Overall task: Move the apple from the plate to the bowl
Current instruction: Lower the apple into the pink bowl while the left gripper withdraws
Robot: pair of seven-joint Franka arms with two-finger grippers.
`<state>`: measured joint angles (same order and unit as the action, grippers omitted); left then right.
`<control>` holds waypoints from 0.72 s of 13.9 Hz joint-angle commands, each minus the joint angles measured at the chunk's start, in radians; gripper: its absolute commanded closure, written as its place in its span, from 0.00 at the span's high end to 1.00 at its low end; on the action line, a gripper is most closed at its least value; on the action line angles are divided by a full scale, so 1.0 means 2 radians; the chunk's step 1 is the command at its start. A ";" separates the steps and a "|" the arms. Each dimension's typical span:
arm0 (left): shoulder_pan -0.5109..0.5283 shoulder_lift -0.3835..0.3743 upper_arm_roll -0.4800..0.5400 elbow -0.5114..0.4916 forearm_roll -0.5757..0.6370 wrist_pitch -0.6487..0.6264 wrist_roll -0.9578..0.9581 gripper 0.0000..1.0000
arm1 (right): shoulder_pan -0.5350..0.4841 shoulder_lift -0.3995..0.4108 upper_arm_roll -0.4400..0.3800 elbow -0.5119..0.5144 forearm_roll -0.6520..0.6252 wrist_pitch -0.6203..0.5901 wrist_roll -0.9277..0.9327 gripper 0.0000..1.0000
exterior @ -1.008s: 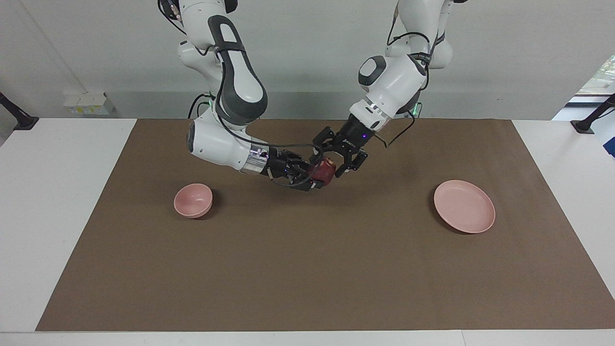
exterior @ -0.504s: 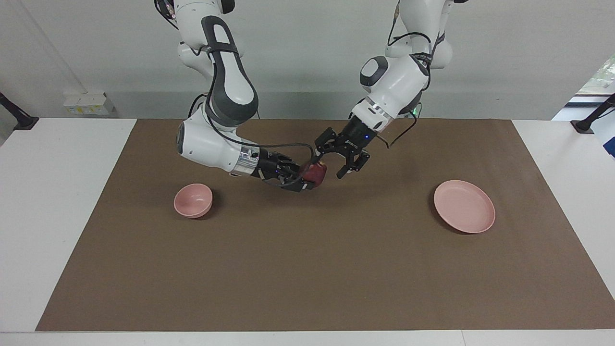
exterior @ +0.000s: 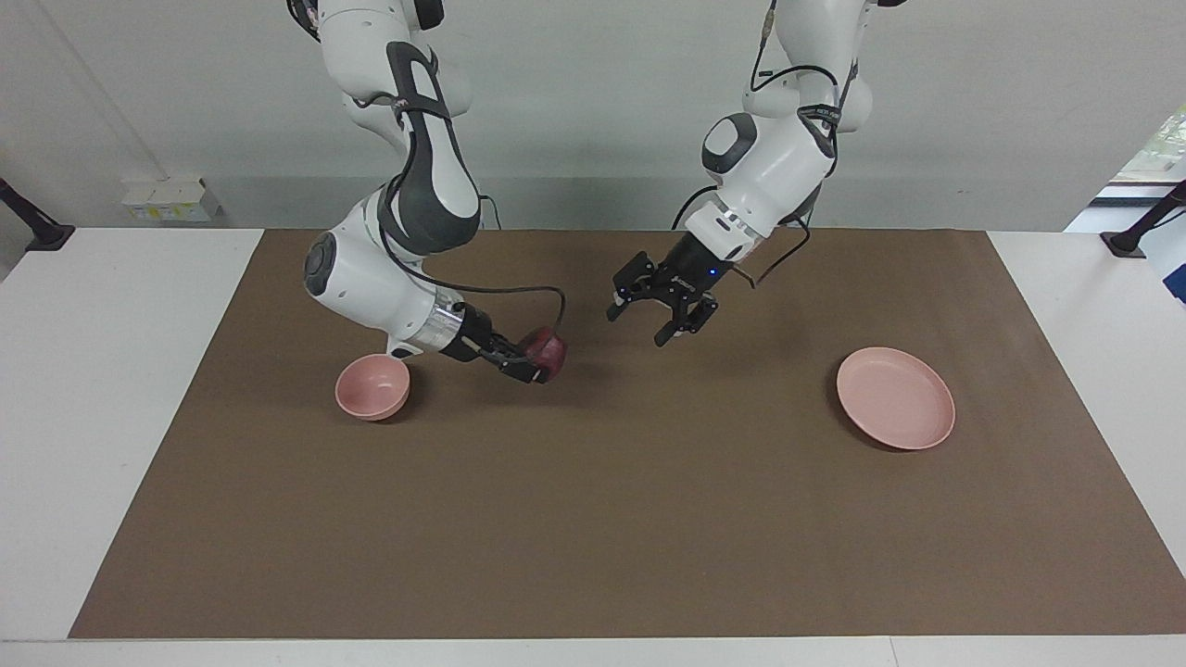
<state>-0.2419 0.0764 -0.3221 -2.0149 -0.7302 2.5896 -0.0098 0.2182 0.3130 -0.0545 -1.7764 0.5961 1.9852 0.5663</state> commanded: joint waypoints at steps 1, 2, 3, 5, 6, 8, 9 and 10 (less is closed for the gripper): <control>0.043 0.001 0.000 0.009 0.086 -0.064 -0.004 1.00 | -0.041 -0.008 0.003 -0.012 -0.088 -0.009 -0.090 0.00; 0.051 0.000 0.000 0.009 0.118 -0.082 -0.004 1.00 | -0.061 -0.014 0.003 -0.008 -0.108 -0.020 -0.119 0.00; 0.062 0.000 0.001 0.009 0.138 -0.096 -0.004 1.00 | -0.071 -0.021 0.003 -0.005 -0.131 -0.036 -0.142 0.00; 0.082 -0.001 0.001 0.009 0.163 -0.121 -0.004 1.00 | -0.092 -0.031 0.003 -0.014 -0.172 -0.039 -0.194 0.00; 0.091 -0.002 0.001 0.009 0.175 -0.146 -0.004 1.00 | -0.101 -0.033 0.003 -0.022 -0.195 -0.035 -0.225 0.00; 0.104 -0.005 0.001 0.008 0.179 -0.173 -0.004 1.00 | -0.122 -0.037 0.003 -0.031 -0.208 -0.025 -0.264 0.00; 0.125 -0.006 -0.001 0.009 0.179 -0.192 -0.004 1.00 | -0.118 -0.036 0.003 -0.035 -0.208 -0.012 -0.258 0.00; 0.139 -0.006 0.000 0.010 0.179 -0.203 -0.004 1.00 | -0.117 -0.032 0.003 -0.035 -0.208 -0.002 -0.243 0.00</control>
<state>-0.0285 0.0748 -0.3136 -2.0083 -0.3974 2.2544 -0.0115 -0.0150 0.2668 -0.0626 -1.8116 0.2066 1.9365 0.0709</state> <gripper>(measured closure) 0.000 0.278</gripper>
